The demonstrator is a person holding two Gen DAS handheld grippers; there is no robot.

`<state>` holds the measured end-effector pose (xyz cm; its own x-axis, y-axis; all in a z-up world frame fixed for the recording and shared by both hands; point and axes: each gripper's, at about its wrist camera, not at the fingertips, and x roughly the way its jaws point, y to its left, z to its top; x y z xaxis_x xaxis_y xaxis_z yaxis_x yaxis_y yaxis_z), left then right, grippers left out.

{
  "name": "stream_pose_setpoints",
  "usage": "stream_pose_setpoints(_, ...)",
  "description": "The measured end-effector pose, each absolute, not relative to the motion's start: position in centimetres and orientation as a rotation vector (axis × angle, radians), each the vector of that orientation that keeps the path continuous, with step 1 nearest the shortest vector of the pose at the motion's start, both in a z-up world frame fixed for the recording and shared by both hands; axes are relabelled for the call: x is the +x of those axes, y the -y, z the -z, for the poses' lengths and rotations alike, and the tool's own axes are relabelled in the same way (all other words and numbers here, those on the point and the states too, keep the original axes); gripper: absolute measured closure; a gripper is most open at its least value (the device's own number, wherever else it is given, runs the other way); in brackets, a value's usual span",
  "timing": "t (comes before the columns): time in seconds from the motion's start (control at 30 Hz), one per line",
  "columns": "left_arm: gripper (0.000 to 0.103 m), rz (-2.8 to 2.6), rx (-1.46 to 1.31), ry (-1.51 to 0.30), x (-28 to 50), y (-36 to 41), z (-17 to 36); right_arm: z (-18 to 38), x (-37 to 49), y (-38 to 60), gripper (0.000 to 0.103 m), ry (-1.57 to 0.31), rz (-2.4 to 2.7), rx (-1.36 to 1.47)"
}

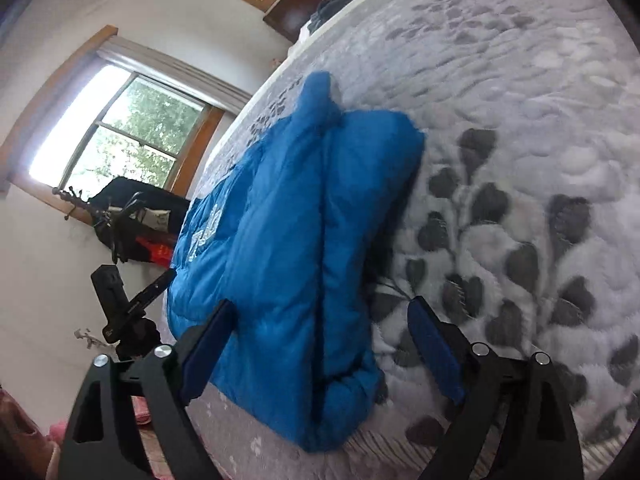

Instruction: Fold large clothes

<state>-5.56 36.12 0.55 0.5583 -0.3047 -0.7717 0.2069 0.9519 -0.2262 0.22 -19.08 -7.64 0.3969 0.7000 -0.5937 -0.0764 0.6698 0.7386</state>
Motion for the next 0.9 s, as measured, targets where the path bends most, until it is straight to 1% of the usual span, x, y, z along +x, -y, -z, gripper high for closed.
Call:
stream_pose_setpoints(0.07, 0.038, 0.304, -0.115, -0.929, -5.6, -36.1, -0.5, 7.7, 0.9, 18.0, 0.027, -1.064, -0.581, 0.695)
stream_pose_setpoints(0.1, 0.038, 0.305, -0.115, -0.928, -5.7, -36.1, -0.5, 7.8, 1.3, 17.4, 0.036, -1.078, -0.615, 0.713)
stream_pose_setpoints(0.17, 0.038, 0.309, -0.116, -0.930, -5.6, -36.2, -0.5, 7.6, 1.6, 16.5, 0.040, -1.086, -0.592, 0.675)
stream_pose_setpoints(0.23, 0.038, 0.314, -0.118, -0.930, -5.6, -36.3, -0.5, 6.9, 1.6, 16.2, 0.052, -1.074, -0.582, 0.666)
stream_pose_setpoints(0.3, 0.038, 0.314, -0.117, -0.930, -5.6, -36.3, -0.5, 5.5, 1.2, 16.3, 0.060, -1.042, -0.580, 0.661)
stream_pose_setpoints(0.33, 0.038, 0.314, -0.116, -0.930, -5.7, -36.3, -0.5, 4.9, 1.0, 16.2, 0.063, -1.026, -0.582, 0.656)
stream_pose_setpoints(0.43, 0.038, 0.313, -0.107, -0.927, -5.7, -36.2, -0.4, 3.1, 0.5, 15.6, 0.065, -0.994, -0.577, 0.609)
stream_pose_setpoints(0.53, 0.038, 0.319, -0.102, -0.924, -5.8, -36.2, -0.4, 2.8, 0.4, 15.1, 0.066, -0.993, -0.557, 0.595)
stream_pose_setpoints(0.7, 0.038, 0.336, -0.101, -0.918, -5.8, -36.1, -0.3, 6.1, 0.6, 16.3, 0.066, -1.050, -0.522, 0.691)
stream_pose_setpoints(0.8, 0.038, 0.350, -0.100, -0.910, -5.8, -36.1, -0.1, 8.6, 0.5, 17.4, 0.065, -1.055, -0.543, 0.818)
stream_pose_setpoints(0.9, 0.037, 0.359, -0.101, -0.906, -5.7, -36.3, 0.0, 8.5, 0.4, 17.3, 0.065, -1.047, -0.526, 0.827)
